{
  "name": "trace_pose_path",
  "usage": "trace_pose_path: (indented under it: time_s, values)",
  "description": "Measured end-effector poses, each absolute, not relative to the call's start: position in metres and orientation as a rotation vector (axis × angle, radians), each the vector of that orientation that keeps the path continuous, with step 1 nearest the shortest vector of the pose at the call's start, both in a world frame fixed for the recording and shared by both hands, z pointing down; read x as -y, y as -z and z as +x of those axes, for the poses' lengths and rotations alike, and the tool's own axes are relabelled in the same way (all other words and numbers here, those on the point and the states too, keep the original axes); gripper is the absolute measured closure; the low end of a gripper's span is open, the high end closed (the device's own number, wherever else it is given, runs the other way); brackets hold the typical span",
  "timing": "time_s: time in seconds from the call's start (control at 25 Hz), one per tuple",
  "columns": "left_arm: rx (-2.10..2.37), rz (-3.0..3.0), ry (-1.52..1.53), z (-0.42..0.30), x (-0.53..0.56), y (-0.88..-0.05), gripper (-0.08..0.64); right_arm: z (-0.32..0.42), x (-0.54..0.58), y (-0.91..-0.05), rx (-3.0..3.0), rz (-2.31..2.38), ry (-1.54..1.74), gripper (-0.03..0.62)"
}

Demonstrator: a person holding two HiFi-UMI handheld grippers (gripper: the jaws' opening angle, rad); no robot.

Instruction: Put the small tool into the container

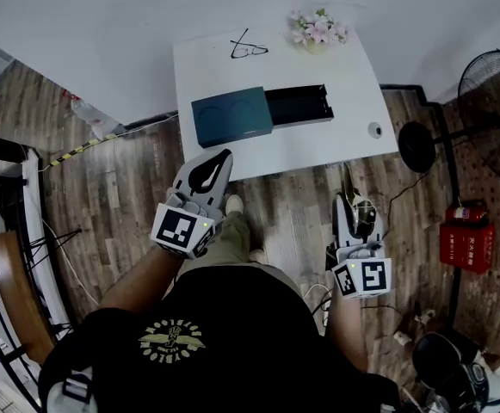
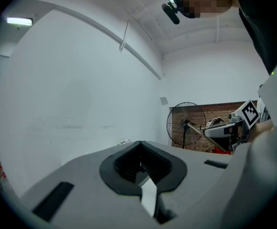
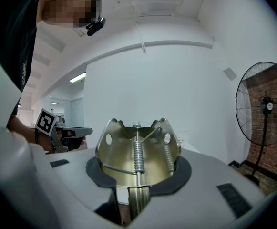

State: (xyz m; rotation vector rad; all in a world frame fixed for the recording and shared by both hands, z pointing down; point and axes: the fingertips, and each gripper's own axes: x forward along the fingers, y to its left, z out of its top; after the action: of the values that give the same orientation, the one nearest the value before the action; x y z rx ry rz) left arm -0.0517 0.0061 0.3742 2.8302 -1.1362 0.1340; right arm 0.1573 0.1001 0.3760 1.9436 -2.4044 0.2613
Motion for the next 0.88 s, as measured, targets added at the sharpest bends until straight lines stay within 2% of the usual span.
trace_pose_path:
  time_s: [0.88]
  values:
    - [1.044,2.878,-0.112,-0.027,0.107,-0.355,0.552,0.166,0.011,-0.355,2.395,2.004,-0.264,0.465]
